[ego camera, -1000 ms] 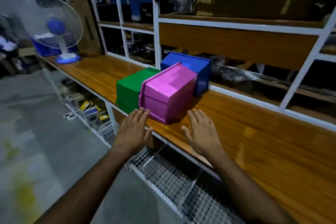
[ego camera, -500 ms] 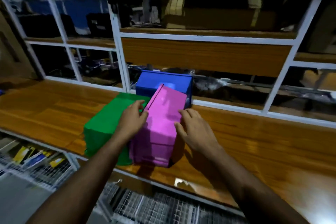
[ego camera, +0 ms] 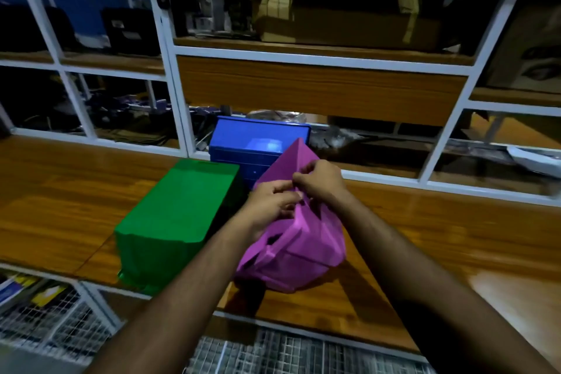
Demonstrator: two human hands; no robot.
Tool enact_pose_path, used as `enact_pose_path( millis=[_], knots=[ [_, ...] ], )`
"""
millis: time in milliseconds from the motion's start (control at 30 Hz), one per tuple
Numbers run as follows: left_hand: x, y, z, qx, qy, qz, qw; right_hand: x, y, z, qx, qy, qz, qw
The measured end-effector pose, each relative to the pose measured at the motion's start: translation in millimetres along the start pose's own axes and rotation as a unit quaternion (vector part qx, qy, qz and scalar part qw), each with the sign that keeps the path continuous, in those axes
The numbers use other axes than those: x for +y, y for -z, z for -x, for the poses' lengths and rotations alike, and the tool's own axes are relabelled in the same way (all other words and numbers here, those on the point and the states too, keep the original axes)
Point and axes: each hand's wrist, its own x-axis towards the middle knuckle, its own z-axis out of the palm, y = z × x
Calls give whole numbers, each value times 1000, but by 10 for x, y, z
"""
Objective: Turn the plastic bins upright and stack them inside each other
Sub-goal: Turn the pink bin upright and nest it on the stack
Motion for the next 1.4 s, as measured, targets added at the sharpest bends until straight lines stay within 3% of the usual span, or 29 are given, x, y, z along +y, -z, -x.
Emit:
enact_pose_path(
  millis=[67, 133, 200, 300, 467, 800, 1067, 1233, 1400],
  knots=[
    [-58, 44, -53, -2, 12, 10, 1000, 180, 104, -20, 4, -35, -54, 998],
    [-203, 167, -196, 76, -14, -83, 993, 408, 226, -18, 9, -72, -109, 991],
    [-329, 290, -278, 173, -8, -216, 961, 651, 345, 23, -3, -101, -158, 982],
    [-509, 411, -317, 198, 56, -290, 935, 1000, 447, 112, -21, -130, -213, 968],
    [-574, 230, -298, 133, 149, -87, 976, 1562, 396, 171, -48, -172, -268, 947],
    [-571, 154, -352, 68, 152, -28, 986, 1832, 358, 322, -43, -205, -333, 919],
    [-411, -171, -373, -90, 155, 59, 982, 1909, 978, 826, 9, -211, -433, 876],
    [-394, -702, -477, -237, 173, 70, 954, 2278, 1384, 1546, 43, -245, -456, 855],
    [-498, -1657, -368, -365, 179, 39, 913, 2660, 1837, 2560, 108, -299, -449, 835]
  ],
)
